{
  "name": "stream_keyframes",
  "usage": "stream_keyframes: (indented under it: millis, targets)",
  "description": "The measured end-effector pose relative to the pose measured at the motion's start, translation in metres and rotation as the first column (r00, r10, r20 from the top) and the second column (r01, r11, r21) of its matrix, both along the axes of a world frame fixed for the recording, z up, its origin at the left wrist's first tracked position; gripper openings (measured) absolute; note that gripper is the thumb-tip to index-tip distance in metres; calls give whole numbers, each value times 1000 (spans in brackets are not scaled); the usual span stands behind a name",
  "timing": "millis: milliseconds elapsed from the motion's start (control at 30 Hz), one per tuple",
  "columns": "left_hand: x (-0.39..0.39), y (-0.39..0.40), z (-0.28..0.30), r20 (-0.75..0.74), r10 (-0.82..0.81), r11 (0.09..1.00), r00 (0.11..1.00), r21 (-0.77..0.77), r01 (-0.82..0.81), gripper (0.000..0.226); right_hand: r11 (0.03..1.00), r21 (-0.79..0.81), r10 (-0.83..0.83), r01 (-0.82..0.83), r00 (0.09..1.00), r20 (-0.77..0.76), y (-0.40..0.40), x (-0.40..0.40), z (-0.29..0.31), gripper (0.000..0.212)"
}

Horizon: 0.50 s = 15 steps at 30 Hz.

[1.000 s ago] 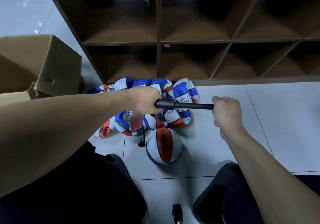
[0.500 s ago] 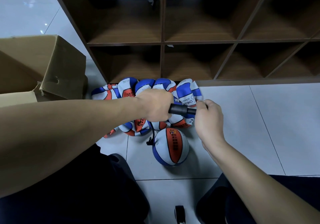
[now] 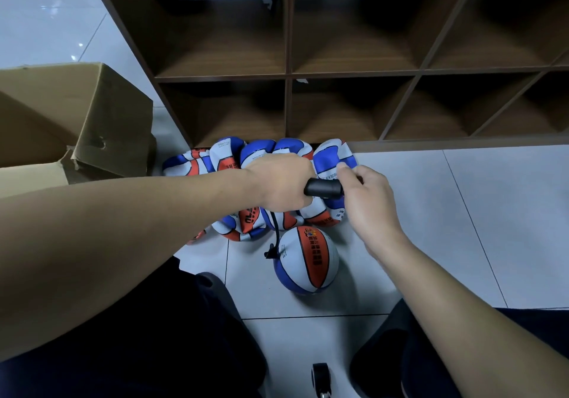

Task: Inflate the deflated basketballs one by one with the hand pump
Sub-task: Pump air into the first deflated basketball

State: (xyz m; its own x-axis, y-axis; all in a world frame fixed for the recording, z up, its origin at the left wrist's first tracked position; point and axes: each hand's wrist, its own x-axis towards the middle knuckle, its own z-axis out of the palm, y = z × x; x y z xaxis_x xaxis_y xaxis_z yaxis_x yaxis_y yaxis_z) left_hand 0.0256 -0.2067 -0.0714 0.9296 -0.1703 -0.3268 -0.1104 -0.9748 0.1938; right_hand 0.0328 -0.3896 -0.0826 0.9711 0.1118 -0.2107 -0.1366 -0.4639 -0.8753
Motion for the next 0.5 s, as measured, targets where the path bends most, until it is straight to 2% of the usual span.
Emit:
stream_keyframes:
  millis: [100,167,233,400,500]
  targets:
    - [0,6,1,-41,18,1000,999,-11,-18,17,996,19,-84,84,996,-43,-17,15,2,54]
    - [1,18,1,-109,53,998,993,-37,-57,19,973,44,-222,227,971,-88,-34,29,2,46]
    - [1,30,-1,-175,80,991,981,-89,-97,22,956,43,-283,291,949,-139,-48,37,3,39]
    - [-2,26,-3,-198,66,995,978,-57,-79,19,962,-19,-274,273,959,-67,-51,32,-8,46]
    - [-3,27,-2,-172,73,996,982,-33,-80,17,972,-77,-219,222,975,39,-40,26,-5,45]
